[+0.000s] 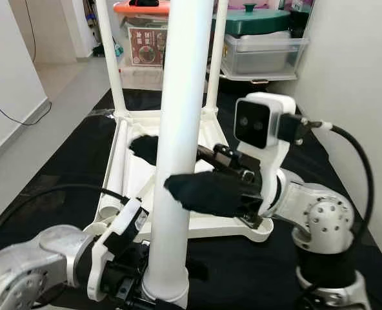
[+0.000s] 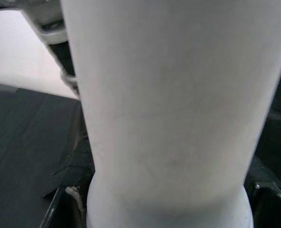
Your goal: Building children table
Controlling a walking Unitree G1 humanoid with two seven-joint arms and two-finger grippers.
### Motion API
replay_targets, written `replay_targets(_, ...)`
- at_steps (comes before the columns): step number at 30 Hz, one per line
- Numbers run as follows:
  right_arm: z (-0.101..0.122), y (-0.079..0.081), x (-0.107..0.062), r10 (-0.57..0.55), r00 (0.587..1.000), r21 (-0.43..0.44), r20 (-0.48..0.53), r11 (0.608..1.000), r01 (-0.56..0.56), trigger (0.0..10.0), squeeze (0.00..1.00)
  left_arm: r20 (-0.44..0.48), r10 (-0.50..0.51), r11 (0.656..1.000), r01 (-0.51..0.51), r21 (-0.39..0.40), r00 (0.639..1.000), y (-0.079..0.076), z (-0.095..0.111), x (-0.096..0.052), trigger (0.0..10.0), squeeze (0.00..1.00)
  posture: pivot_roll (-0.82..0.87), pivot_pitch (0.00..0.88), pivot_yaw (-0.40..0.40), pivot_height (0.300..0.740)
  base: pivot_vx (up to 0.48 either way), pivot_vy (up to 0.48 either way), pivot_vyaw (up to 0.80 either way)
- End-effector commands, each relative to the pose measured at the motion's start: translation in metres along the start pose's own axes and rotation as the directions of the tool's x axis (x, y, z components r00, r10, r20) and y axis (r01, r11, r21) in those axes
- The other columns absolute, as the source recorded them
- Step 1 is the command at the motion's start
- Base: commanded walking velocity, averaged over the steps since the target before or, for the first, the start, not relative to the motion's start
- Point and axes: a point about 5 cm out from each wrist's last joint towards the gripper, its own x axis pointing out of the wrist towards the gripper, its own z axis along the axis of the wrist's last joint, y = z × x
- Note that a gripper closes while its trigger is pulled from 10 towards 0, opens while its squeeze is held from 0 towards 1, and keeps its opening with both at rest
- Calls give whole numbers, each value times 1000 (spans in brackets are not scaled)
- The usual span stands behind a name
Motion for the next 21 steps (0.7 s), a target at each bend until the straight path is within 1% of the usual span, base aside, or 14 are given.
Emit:
replay_targets(1, -3, 6, 9, 80, 997, 19, -8, 997, -80, 10000, 0, 27, 39, 998, -37, -57, 999, 9, -1, -6, 10000, 0, 100, 0, -50, 740, 0, 0, 0)
replay_targets(2, -3, 6, 9, 80, 997, 19, -8, 997, -80, 10000, 0, 27, 39, 998, -37, -57, 999, 9, -1, -6, 10000, 0, 100, 0, -50, 740, 0, 0, 0)
replay_targets(3, -6, 4, 11, 86, 996, 25, -4, 996, -86, 10000, 0, 59, 13, 998, -9, -66, 998, 10, 6, -5, 10000, 0, 100, 0, -50, 740, 0, 0, 0)
replay_targets(5, -6, 4, 11, 86, 996, 25, -4, 996, -86, 10000, 0, 59, 13, 998, -9, -66, 998, 10, 6, -5, 10000, 0, 100, 0, -50, 740, 0, 0, 0)
replay_targets(6, -7, 2, 12, 87, 996, 26, -4, 996, -87, 10000, 0, 70, -11, 997, 16, -74, 997, 11, 9, -5, 10000, 0, 96, 0, -45, 740, 0, 0, 0)
replay_targets(9, -9, -1, 16, 76, 997, 14, -21, 997, -75, 10000, 0, 59, -57, 992, 63, -108, 997, 8, 8, -4, 10000, 0, 91, 0, -34, 740, 0, 0, 0)
replay_targets(11, -9, -1, 16, 76, 997, 14, -21, 997, -75, 10000, 0, 59, -57, 992, 63, -108, 997, 8, 8, -4, 10000, 0, 91, 0, -34, 740, 0, 0, 0)
replay_targets(12, -11, -2, 15, 60, 996, -7, -72, 998, -61, 10000, 0, 57, -68, 988, 75, -136, 996, 5, 6, -4, 10000, 0, 91, 0, -34, 740, 0, 0, 0)
replay_targets(14, -11, -2, 15, 60, 996, -7, -72, 998, -61, 10000, 0, 57, -68, 988, 75, -136, 996, 5, 6, -4, 10000, 0, 91, 0, -34, 740, 0, 0, 0)
replay_targets(16, -14, -5, 13, 46, 987, -41, -151, 998, -53, 10000, 0, 41, -71, 981, 77, -177, 997, 0, -1, -7, 10000, 0, 105, 0, -28, 740, 0, 0, 0)
replay_targets(17, -14, -5, 13, 46, 987, -41, -151, 998, -53, 10000, 0, 41, -71, 981, 77, -177, 997, 0, -1, -7, 10000, 0, 105, 0, -28, 740, 0, 0, 0)
replay_targets(18, -15, -6, 11, 45, 982, -55, -183, 997, -55, 10000, 0, 32, -71, 978, 76, -195, 997, -2, -4, -8, 10000, 0, 105, 0, -27, 740, 0, 0, 0)
replay_targets(21, -19, -10, 6, 35, 966, -61, -256, 997, -52, 10000, 0, -39, -59, 969, 48, -243, 998, -11, -17, -13, 10000, 0, 109, 0, -23, 740, 0, 0, 0)
